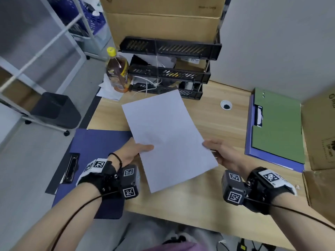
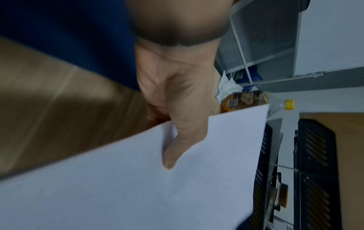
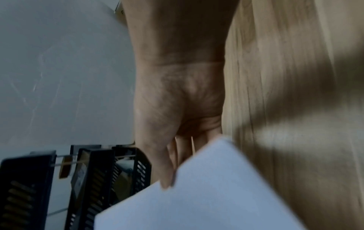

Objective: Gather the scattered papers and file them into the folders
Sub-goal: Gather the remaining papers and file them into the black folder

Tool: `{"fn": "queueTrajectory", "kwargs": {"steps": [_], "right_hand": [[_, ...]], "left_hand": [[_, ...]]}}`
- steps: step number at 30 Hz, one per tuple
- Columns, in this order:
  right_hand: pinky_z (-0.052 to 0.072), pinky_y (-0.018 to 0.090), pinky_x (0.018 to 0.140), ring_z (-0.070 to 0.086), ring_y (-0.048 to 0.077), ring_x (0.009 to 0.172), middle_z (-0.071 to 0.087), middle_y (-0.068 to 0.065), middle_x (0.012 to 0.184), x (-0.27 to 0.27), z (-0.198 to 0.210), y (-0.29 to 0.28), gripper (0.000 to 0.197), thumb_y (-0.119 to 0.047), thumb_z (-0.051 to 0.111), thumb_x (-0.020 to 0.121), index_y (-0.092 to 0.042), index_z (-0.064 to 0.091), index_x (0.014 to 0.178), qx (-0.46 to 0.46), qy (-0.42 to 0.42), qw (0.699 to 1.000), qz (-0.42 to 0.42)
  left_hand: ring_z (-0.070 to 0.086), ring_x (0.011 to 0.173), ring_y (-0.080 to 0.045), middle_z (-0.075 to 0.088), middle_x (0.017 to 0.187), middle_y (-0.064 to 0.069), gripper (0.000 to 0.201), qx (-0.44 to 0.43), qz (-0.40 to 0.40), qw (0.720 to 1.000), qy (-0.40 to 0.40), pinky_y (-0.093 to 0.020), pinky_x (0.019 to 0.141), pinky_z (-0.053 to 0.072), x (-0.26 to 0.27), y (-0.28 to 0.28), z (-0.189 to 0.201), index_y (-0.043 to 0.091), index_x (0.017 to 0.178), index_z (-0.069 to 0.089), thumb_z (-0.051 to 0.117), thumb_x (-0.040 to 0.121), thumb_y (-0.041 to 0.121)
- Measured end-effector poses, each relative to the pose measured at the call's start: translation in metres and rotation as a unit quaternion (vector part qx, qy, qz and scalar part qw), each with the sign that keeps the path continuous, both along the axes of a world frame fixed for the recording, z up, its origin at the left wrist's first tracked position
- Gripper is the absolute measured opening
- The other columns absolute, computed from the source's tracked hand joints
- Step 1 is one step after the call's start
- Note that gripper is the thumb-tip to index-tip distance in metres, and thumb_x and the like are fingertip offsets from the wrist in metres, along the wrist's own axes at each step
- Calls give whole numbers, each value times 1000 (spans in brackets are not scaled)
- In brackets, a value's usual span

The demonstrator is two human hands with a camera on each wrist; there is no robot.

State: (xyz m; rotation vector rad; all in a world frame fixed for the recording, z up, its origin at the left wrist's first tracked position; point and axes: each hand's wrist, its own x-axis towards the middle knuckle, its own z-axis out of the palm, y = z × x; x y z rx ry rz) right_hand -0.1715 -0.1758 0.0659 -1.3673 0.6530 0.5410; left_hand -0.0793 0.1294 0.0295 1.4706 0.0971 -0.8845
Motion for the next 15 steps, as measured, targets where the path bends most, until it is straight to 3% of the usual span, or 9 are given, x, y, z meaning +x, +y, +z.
{"fn": "queueTrajectory", "kwargs": {"steps": [4, 7, 8, 9, 12, 13, 15], "right_hand": [[59, 23, 64, 71, 12, 73, 75, 4, 97, 10, 4, 24, 19, -19, 61, 93, -9, 69, 107, 64, 37, 991, 109], [54, 41, 94, 72, 24, 97, 71, 14, 117, 21, 2, 52, 44, -27, 78, 78, -6, 68, 116, 125, 82, 976, 162], [52, 43, 98, 70, 26, 102, 69, 14, 122, 24, 1, 63, 49, -26, 79, 78, -7, 66, 121, 128, 95, 971, 179], [54, 41, 95, 71, 25, 102, 70, 13, 121, 28, -1, 74, 47, -22, 75, 82, -7, 63, 125, 121, 106, 968, 194], [60, 26, 65, 75, 17, 81, 77, 6, 100, 35, -4, 104, 29, -12, 57, 96, -4, 60, 124, 88, 125, 957, 249], [59, 26, 63, 75, 16, 78, 77, 4, 97, 37, -7, 113, 28, -13, 55, 98, -4, 60, 124, 77, 131, 949, 275], [59, 37, 84, 74, 21, 91, 75, 4, 107, 40, -14, 131, 32, -16, 57, 98, -7, 58, 128, 66, 124, 934, 328]], "left_hand": [[65, 111, -15, 68, 121, 2, 51, -3, -60, 998, 32, -27, 83, 55, -9, 29, 10, 22, 126, 56, 72, 81, 4], [63, 115, -19, 66, 125, -1, 57, -6, -76, 996, 54, -37, 95, 52, -16, 53, 7, 21, 127, 56, 77, 76, 6], [62, 116, -21, 66, 126, -3, 58, -2, -79, 995, 59, -40, 98, 50, -20, 62, 5, 21, 128, 56, 78, 75, 8], [61, 117, -22, 65, 126, -4, 60, 1, -81, 995, 64, -43, 100, 48, -24, 71, 2, 20, 128, 56, 78, 74, 11], [61, 117, -25, 65, 126, -6, 62, 10, -64, 995, 82, -46, 100, 47, -40, 96, -8, 16, 129, 55, 80, 72, 13], [62, 115, -25, 66, 125, -7, 60, 16, -51, 995, 86, -44, 99, 49, -47, 106, -10, 15, 128, 57, 79, 72, 13], [67, 106, -22, 69, 118, -6, 50, 43, -12, 996, 79, -39, 91, 54, -58, 124, -15, 11, 122, 62, 78, 75, 16]]}}
